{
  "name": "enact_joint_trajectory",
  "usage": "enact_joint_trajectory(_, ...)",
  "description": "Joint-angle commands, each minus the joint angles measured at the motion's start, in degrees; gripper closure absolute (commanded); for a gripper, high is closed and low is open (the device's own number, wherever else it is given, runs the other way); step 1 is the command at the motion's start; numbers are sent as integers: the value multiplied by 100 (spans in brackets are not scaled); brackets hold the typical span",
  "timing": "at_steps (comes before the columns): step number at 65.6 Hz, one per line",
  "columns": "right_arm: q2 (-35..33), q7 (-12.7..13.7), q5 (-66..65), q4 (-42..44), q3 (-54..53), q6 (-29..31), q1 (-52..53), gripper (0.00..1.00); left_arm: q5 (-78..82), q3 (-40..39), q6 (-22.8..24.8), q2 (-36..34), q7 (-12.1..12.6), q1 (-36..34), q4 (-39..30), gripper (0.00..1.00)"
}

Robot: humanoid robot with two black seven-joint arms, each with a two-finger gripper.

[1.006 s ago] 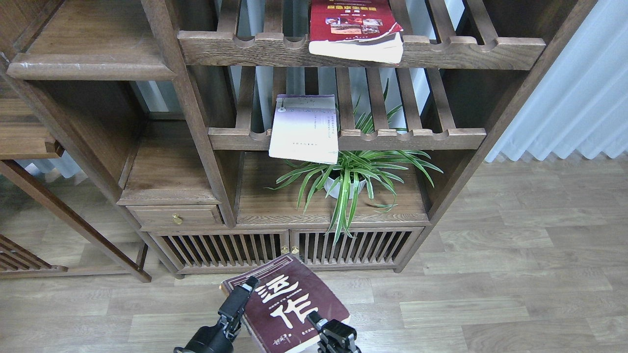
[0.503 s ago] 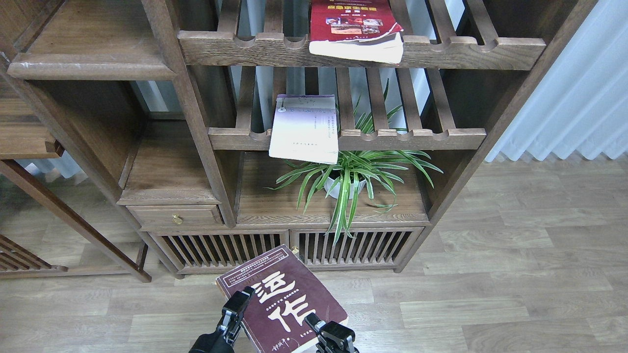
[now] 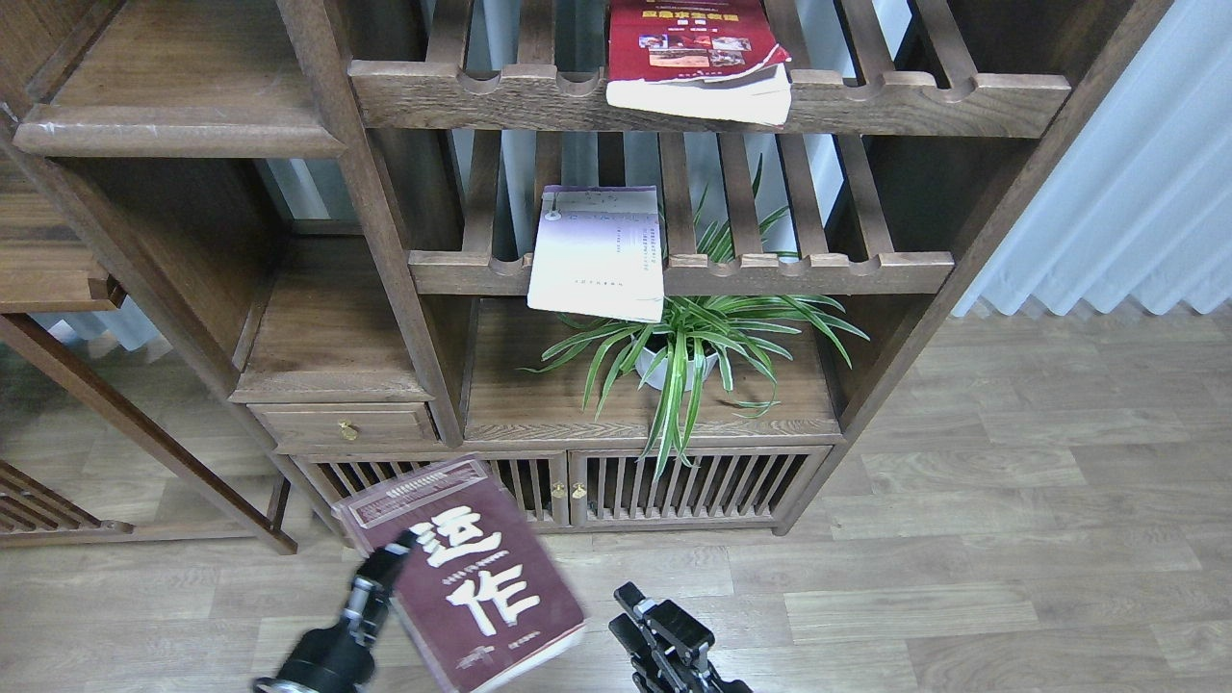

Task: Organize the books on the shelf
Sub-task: 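Carry the dark red book with the left gripper to the side shelf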

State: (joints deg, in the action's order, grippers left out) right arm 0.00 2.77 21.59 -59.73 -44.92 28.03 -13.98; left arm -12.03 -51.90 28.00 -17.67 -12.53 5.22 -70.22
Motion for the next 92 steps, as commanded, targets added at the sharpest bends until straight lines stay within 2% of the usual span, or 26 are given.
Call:
enact_joint_trajectory(1,0,-5,3,198,1,-3,132,0,253,-627,0,-386,75,172,-360,95)
enact_joint_trajectory(8,0,-5,12,287,1,-3,193,0,552,-1251,0,-554,189,348,-589,95)
enact_joint_trajectory(9,0,-5,12,313,1,-3,193,0,709,-1670,0,-623,337,470,-764,95)
enact_joint_trajectory(13,0,-5,12,331,1,-3,193,0,790,-2033,0,-659,532,594,-941,95)
enact_joint_trajectory(17,0,-5,12,339,1,-3,185,0,834,-2464,0,-668,892,717,-1108,95)
enact_joint_trajectory(20,0,-5,12,392,1,-3,176,0,834,-2859,0,-668,1330,787,-1204,95)
enact_joint_trajectory(23,0,-5,12,445,1,-3,176,0,825,-3158,0,-677,1656,822,-1266,95)
enact_joint_trajectory(29,0,-14,12,541,1,-3,176,0,825,-3738,0,-677,2026,858,-1450,95)
enact_joint_trajectory(42,0,-14,12,577,1,-3,167,0,825,-4670,0,-1046,2088,858,-1627,95)
enact_joint_trajectory(52,0,-14,12,612,1,-3,158,0,834,-5777,0,-1406,2097,805,-1627,95)
enact_joint_trajectory(58,0,-14,20,612,1,-3,158,0,869,-6094,0,-1599,2123,682,-1618,95)
enact_joint_trajectory(60,0,-14,12,612,1,-3,167,0,957,-6226,0,-1766,2272,436,-1574,95)
enact_joint_trajectory(70,0,-14,12,612,10,-3,176,0,1220,-6306,0,-1784,2958,-311,-1530,95)
enact_joint_trajectory(75,0,-14,12,612,18,-3,158,0,1492,-6279,0,-1784,3326,-899,-1477,95)
enact_joint_trajectory(82,0,-22,12,603,18,-3,114,0,1905,-6288,0,-1837,3520,-1523,-1346,95)
enact_joint_trajectory(92,0,-22,3,612,36,-3,79,0,2766,-6279,0,-1942,3591,-2419,-1091,95)
